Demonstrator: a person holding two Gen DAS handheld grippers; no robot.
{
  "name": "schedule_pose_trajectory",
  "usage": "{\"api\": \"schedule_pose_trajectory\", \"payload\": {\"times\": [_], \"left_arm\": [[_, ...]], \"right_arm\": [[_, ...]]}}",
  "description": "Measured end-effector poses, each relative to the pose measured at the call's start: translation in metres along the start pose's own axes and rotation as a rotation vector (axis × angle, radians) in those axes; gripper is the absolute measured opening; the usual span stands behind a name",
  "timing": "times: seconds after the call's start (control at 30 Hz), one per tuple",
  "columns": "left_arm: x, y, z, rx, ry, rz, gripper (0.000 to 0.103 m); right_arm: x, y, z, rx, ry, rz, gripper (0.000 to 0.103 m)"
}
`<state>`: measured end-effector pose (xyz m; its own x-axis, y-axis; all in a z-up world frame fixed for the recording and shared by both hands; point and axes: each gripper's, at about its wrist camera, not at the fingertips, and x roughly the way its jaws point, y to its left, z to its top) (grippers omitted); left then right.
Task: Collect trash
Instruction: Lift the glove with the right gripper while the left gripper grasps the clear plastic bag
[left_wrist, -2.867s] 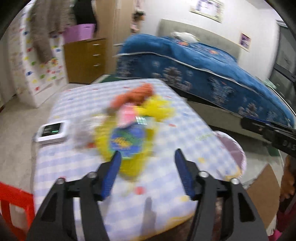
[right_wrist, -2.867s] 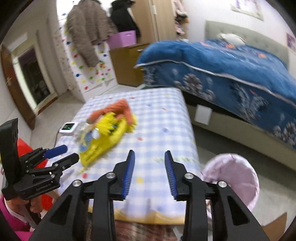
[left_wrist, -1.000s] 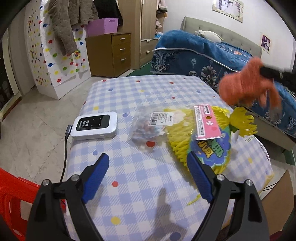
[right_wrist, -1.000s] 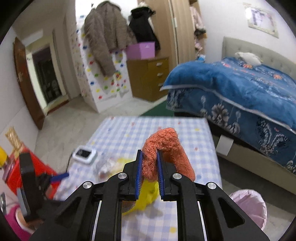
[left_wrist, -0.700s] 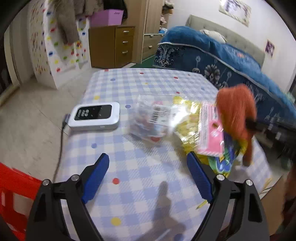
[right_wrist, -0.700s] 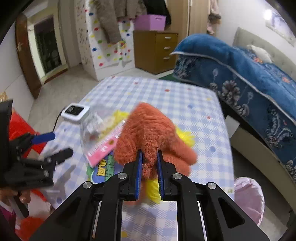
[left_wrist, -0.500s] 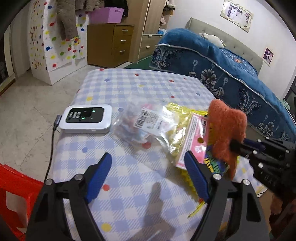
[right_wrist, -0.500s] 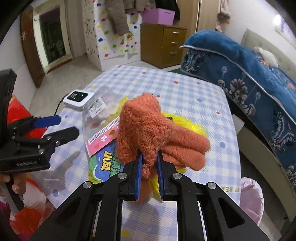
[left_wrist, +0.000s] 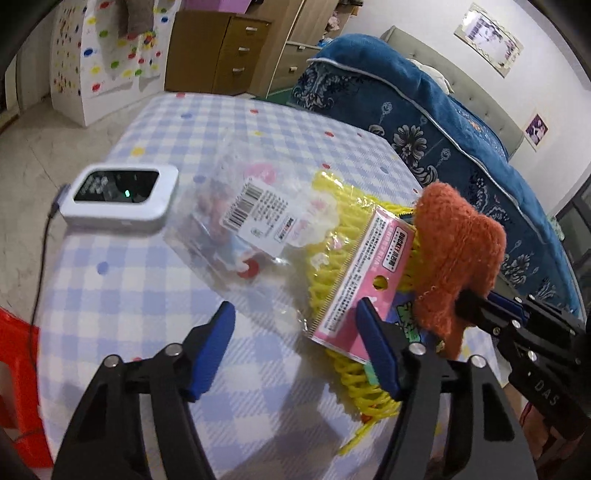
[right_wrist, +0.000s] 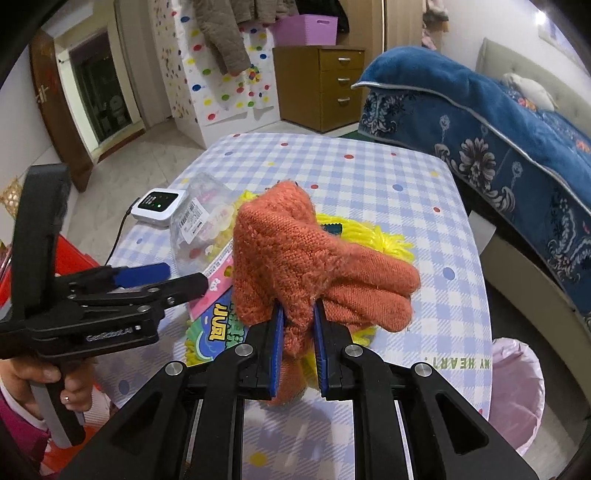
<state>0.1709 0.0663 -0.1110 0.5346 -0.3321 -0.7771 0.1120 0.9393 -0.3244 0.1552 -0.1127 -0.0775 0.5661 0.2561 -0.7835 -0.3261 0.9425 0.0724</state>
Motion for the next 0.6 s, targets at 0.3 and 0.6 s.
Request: {"api": "schedule_pose_trajectory", "payload": {"times": [0.3, 0.6], "left_arm": [[0.001, -0.001, 0.011, -0.053, -0.023, -0.071, 0.012], [-0.068, -0.025, 0.024, 0.051, -0.243, -0.003, 0.003]], "right_arm": [[-0.009, -0.001, -0.003, 0.02, -0.011, 0.014, 0.015], [-0.046, -0.014, 0.002, 0.054, -0.126, -0.025, 0.014]]}}
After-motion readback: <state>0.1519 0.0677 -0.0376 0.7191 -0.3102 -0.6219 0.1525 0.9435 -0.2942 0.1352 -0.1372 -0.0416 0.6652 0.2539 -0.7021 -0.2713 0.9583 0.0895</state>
